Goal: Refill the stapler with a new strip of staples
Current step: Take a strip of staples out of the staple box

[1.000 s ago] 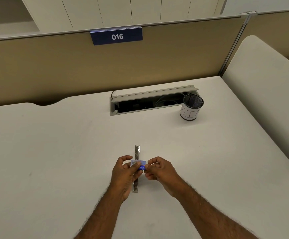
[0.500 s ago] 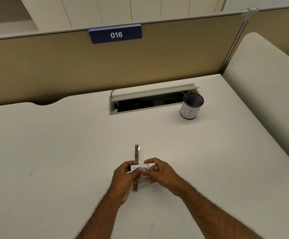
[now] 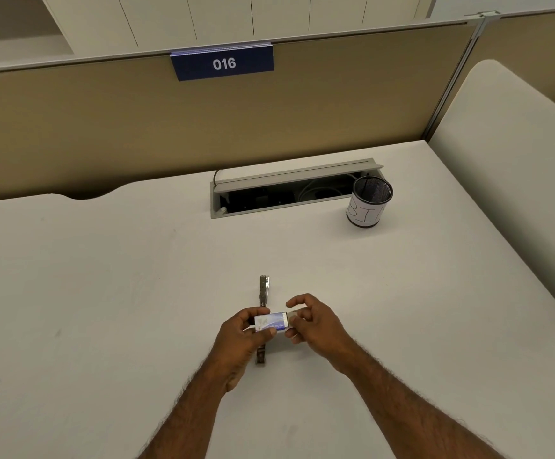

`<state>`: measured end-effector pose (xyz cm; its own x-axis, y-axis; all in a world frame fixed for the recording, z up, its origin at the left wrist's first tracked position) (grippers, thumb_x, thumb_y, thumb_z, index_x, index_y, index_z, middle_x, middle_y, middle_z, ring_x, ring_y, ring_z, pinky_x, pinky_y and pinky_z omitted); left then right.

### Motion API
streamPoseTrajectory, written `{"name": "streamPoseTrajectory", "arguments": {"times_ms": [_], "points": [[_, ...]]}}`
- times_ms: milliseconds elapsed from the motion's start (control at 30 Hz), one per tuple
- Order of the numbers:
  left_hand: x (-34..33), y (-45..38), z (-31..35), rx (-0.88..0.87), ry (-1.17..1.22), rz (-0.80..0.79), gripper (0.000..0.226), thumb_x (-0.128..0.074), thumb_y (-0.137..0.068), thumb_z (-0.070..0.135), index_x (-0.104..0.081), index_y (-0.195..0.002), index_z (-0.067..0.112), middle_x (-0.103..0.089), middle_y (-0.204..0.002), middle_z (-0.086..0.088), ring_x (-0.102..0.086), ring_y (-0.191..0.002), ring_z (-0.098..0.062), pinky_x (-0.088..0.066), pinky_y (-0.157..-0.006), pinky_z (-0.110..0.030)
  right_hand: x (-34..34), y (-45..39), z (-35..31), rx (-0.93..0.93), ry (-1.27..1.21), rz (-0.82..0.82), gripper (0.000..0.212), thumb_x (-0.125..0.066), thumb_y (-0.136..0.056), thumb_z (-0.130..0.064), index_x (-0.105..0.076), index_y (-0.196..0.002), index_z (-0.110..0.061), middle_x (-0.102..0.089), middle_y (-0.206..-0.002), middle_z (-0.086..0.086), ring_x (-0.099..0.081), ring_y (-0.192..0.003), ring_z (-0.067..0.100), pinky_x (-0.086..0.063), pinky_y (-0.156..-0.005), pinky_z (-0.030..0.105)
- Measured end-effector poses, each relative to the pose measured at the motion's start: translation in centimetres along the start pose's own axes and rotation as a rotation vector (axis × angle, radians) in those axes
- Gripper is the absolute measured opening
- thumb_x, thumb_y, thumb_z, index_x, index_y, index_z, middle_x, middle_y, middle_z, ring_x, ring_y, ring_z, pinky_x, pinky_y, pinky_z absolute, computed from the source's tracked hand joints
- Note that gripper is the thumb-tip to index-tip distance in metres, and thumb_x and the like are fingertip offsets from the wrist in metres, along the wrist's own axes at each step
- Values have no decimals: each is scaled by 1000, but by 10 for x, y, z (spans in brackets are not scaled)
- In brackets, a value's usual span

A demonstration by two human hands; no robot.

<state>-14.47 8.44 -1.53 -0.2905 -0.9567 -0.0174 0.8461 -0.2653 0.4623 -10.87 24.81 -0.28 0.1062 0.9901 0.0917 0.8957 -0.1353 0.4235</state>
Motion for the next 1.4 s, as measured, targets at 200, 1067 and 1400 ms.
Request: {"name": "streamPoseTrajectory", "arguments": {"times_ms": [200, 1067, 1400], "points": [[-1, 0, -9, 61, 230, -14, 35, -73, -76, -4, -66, -108, 8, -74, -105, -17, -68, -93, -27, -55, -82, -33, 1, -3, -1, 42, 46, 72, 13, -53, -89, -2, -62, -87, -12, -75, -84, 7, -69, -64, 12, -57, -66, 29], [1, -1, -3, 115, 325, 24, 21, -68, -81, -4, -64, -100, 5, -74, -94, -19, -71, -75, -23, -58, -61, -22, 2, -4, -13, 171, 387, 61, 13, -58, -90, -15, -63, -90, -27, -71, -86, -10, -62, -62, 2, -51, -59, 22], [1, 3, -6, 122, 281, 22, 22, -67, -82, -3, -63, -102, 4, -71, -100, -22, -70, -84, -26, -59, -63, -23, 0, -8, -14, 173, 553, -58, 14, -56, -85, -12, -56, -87, -26, -70, -82, -6, -63, -61, 2, -48, -47, 12]]}}
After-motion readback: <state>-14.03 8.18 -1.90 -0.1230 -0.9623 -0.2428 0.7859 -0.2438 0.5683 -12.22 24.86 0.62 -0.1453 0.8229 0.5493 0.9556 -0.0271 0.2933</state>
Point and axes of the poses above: each hand's wrist, its own y-axis away from the middle knuckle, its own x-axis out of the back of the hand, z = x × y, the point moved 7 cm from there along -y, towards the middle knuckle
